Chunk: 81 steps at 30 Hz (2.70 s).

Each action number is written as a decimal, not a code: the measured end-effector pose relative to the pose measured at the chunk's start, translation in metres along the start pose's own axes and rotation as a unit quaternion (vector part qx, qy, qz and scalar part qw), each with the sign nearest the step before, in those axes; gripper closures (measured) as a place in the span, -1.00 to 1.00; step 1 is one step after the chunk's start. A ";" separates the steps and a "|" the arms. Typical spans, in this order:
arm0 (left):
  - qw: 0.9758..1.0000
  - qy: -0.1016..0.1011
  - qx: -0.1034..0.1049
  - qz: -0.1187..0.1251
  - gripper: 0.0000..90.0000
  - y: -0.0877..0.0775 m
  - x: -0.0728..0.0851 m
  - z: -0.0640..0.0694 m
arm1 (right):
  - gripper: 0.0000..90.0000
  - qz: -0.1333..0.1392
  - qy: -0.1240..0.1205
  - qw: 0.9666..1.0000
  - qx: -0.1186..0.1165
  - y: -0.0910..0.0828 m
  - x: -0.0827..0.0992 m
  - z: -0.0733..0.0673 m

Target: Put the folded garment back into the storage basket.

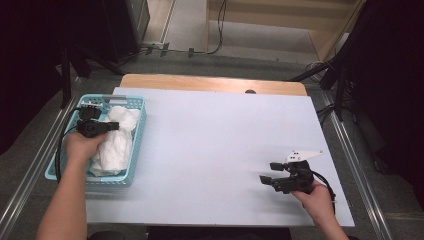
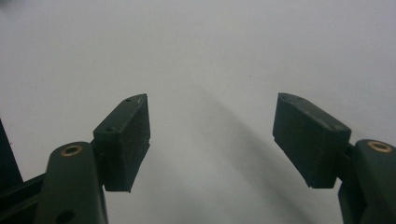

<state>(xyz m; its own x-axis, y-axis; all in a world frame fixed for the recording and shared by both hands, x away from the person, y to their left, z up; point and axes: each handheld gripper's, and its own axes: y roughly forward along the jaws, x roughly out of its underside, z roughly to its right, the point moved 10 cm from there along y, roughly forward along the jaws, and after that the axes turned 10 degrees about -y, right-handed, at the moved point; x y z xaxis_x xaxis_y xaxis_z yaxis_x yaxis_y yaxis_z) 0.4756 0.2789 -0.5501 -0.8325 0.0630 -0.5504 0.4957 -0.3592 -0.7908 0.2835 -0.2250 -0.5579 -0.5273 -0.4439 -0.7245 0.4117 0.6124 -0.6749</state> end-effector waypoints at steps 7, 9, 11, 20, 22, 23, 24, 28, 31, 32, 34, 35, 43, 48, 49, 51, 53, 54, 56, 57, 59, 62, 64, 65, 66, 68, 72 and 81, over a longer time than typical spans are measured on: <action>1.000 0.001 0.010 -0.006 0.85 0.004 0.003 0.003 | -0.42 0.000 0.000 1.000 0.001 0.000 0.000 0.000; 1.000 -0.002 0.018 -0.001 0.78 0.001 0.002 0.005 | -0.42 0.000 -0.001 1.000 0.002 0.000 0.000 0.000; 1.000 -0.006 0.024 0.005 0.71 -0.002 0.000 0.007 | -0.42 0.000 0.000 1.000 0.001 0.000 0.000 -0.001; 0.999 -0.013 0.036 0.009 0.44 -0.018 -0.006 0.016 | -0.42 -0.001 -0.001 1.000 0.002 0.000 -0.001 -0.001; 0.998 -0.014 0.052 0.012 0.32 -0.023 -0.007 0.021 | -0.42 0.000 0.000 1.000 0.001 0.000 -0.001 -0.001; 0.998 -0.011 0.054 0.014 0.32 -0.025 -0.008 0.024 | -0.42 0.002 0.003 1.000 -0.001 0.000 -0.001 -0.002; 0.998 -0.006 0.057 0.014 0.27 -0.028 -0.009 0.026 | -0.42 0.003 0.005 1.000 -0.004 0.000 -0.001 -0.002; 0.997 0.004 0.074 0.012 0.10 -0.035 -0.009 0.037 | -0.42 0.003 0.008 1.000 -0.005 0.000 -0.001 -0.002; 0.996 0.003 0.084 0.019 0.02 -0.040 -0.011 0.042 | -0.42 0.004 0.007 1.000 -0.005 0.000 -0.002 -0.002; 0.996 0.001 0.090 0.020 0.00 -0.041 -0.011 0.044 | -0.42 0.003 0.008 1.000 -0.005 0.000 -0.001 -0.002; 0.995 -0.002 0.097 0.018 -0.08 -0.044 -0.011 0.049 | -0.42 0.002 0.007 1.000 -0.003 0.000 -0.001 -0.001; 0.995 -0.002 0.100 0.018 -0.11 -0.045 -0.011 0.052 | -0.42 0.002 0.007 1.000 -0.003 0.000 -0.001 -0.001; 0.993 0.030 0.111 0.013 -0.18 -0.049 -0.014 0.080 | -0.42 0.002 0.005 1.000 -0.003 0.001 -0.001 -0.001; 0.992 0.044 0.121 0.010 -0.18 -0.049 -0.016 0.096 | -0.42 0.002 0.007 1.000 -0.003 0.000 -0.001 -0.001; 0.991 0.047 0.122 0.007 -0.18 -0.049 -0.016 0.099 | -0.42 0.002 0.006 1.000 -0.003 0.000 -0.001 -0.001; 0.990 0.055 0.127 0.007 -0.18 -0.049 -0.017 0.107 | -0.42 0.001 0.006 1.000 -0.003 0.000 -0.001 -0.001; 0.989 0.062 0.134 0.005 -0.20 -0.048 -0.017 0.116 | -0.42 0.001 0.006 1.000 -0.003 0.000 -0.001 -0.001; 0.989 0.064 0.135 0.004 -0.22 -0.048 -0.018 0.120 | -0.42 0.002 0.006 1.000 -0.003 0.000 -0.001 -0.001; 0.987 0.072 0.141 0.001 -0.22 -0.047 -0.017 0.129 | -0.42 0.001 0.006 1.000 -0.003 0.000 -0.001 -0.001; 0.987 0.077 0.143 -0.001 -0.22 -0.046 -0.017 0.133 | -0.42 0.002 0.006 1.000 -0.004 0.000 -0.001 -0.001; 0.985 0.085 0.150 -0.004 -0.25 -0.044 -0.016 0.143 | -0.42 0.001 0.006 1.000 -0.003 0.000 0.000 -0.001; 0.983 0.089 0.163 -0.007 -0.30 -0.042 -0.015 0.154 | -0.42 0.001 0.007 1.000 -0.003 0.000 0.000 -0.001; 0.982 0.086 0.169 -0.005 -0.31 -0.040 -0.015 0.160 | -0.42 0.001 0.008 1.000 -0.004 0.000 0.000 -0.001; 0.981 0.088 0.172 -0.006 -0.31 -0.039 -0.015 0.162 | -0.42 0.001 0.007 1.000 -0.004 0.000 0.000 -0.001; 0.981 0.090 0.170 -0.008 -0.32 -0.038 -0.014 0.164 | -0.42 0.001 0.007 1.000 -0.004 0.000 0.000 -0.001; 0.982 0.095 0.165 -0.012 -0.32 -0.035 -0.013 0.168 | -0.42 0.001 0.008 1.000 -0.004 0.000 0.000 -0.001; 0.980 0.092 0.176 -0.018 -0.35 -0.032 -0.010 0.176 | -0.42 0.001 0.009 1.000 -0.004 0.000 0.000 -0.001; 0.978 0.084 0.186 -0.030 -0.35 -0.023 0.003 0.185 | -0.42 0.000 0.009 1.000 -0.003 0.000 0.000 -0.001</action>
<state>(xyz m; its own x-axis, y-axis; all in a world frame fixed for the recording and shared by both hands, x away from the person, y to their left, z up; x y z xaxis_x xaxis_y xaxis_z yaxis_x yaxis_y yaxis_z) 0.4154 0.1148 -0.4842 -0.7896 0.2352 -0.5668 0.2961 -0.6629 -0.6876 0.2828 -0.2244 -0.5578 -0.5409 -0.4315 -0.7220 0.4070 0.6169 -0.6736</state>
